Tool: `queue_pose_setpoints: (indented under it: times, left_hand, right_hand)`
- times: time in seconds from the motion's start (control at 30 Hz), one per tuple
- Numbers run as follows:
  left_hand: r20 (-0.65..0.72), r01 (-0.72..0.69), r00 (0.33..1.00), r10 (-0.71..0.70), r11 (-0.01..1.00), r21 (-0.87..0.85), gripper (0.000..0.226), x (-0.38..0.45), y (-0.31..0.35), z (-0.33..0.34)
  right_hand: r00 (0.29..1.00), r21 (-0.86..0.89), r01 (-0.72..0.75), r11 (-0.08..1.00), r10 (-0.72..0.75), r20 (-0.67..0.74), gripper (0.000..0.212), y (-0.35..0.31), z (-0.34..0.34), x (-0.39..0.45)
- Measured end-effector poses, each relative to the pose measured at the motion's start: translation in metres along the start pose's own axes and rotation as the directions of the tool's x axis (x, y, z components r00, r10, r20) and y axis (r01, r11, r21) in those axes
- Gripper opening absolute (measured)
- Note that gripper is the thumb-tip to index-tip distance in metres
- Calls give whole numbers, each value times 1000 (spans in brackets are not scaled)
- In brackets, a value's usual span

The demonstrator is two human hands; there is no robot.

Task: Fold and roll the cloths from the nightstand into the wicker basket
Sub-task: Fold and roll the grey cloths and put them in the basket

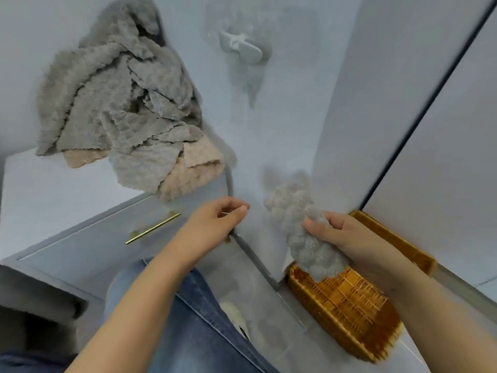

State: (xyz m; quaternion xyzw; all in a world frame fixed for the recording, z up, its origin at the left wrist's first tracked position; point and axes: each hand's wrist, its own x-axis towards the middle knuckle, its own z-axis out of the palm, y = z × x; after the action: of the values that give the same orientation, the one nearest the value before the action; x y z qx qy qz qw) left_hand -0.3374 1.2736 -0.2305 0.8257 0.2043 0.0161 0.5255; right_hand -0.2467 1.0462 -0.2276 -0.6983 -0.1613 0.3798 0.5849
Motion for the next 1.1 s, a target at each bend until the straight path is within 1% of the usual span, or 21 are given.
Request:
queue_pose_setpoints:
  times: [0.07, 0.17, 0.23, 0.33, 0.4, 0.47, 0.53, 0.63, 0.67, 0.73, 0.77, 0.8, 0.87, 0.97, 1.03, 1.1]
  left_hand:
    - [141, 6, 990, -15, 998, 60, 16, 9, -5, 35]
    - [327, -6, 944, -53, 985, 175, 20, 27, -12, 86]
    - [390, -36, 918, -72, 964, 262, 24, 41, -19, 119]
    - [438, -70, 893, -107, 927, 369, 24, 63, -42, 164]
    - [462, -132, 879, -117, 872, 471, 24, 78, -63, 193]
    - [508, -238, 857, -85, 808, 538, 26, 93, -87, 218]
    - [568, -323, 821, -61, 770, 550, 28, 104, -111, 237]
    - [634, -427, 773, -27, 717, 551, 34, 118, -149, 261]
    - [659, -462, 752, -21, 697, 549, 37, 120, -161, 266]
    - [706, -551, 708, -25, 605, 574, 41, 121, -185, 274]
    - [716, -582, 697, -29, 561, 589, 43, 121, -195, 277]
    - [719, -602, 695, -15, 534, 594, 42, 121, -204, 280]
    - [695, -628, 712, 100, 536, 565, 36, 120, -217, 282]
    - [668, -658, 716, 201, 513, 551, 27, 121, -224, 281]
    - [665, -656, 720, 197, 507, 560, 27, 118, -222, 281]
    - [651, -632, 737, 183, 530, 566, 26, 114, -224, 280]
  right_hand:
    - [995, 59, -30, 998, 35, -95, 37, 28, -23, -16]
    - [969, 186, -67, 980, 108, -221, 31, 67, -51, -28]
    - [947, 259, -64, 964, 141, -290, 33, 95, -68, -25]
    - [888, 359, -48, 932, 204, -412, 41, 140, -90, -6]
    - [850, 451, -35, 892, 264, -455, 42, 174, -104, 15]
    - [814, 555, -38, 831, 348, -465, 39, 205, -113, 39]
    - [779, 660, -39, 750, 437, -450, 33, 235, -117, 64]
    - [706, 758, -60, 650, 564, -429, 34, 279, -117, 101]
    - [689, 770, -68, 634, 588, -423, 35, 291, -116, 112]
    - [646, 776, -99, 623, 633, -426, 40, 318, -112, 135]
    - [624, 776, -111, 620, 652, -431, 45, 334, -111, 147]
    - [606, 777, -120, 618, 665, -436, 48, 351, -108, 158]
    - [594, 783, -158, 602, 692, -411, 50, 369, -98, 172]
    - [582, 799, -205, 566, 727, -365, 39, 368, -79, 185]
    - [573, 800, -218, 559, 737, -358, 45, 370, -70, 191]
    - [573, 788, -215, 577, 728, -376, 50, 374, -64, 195]
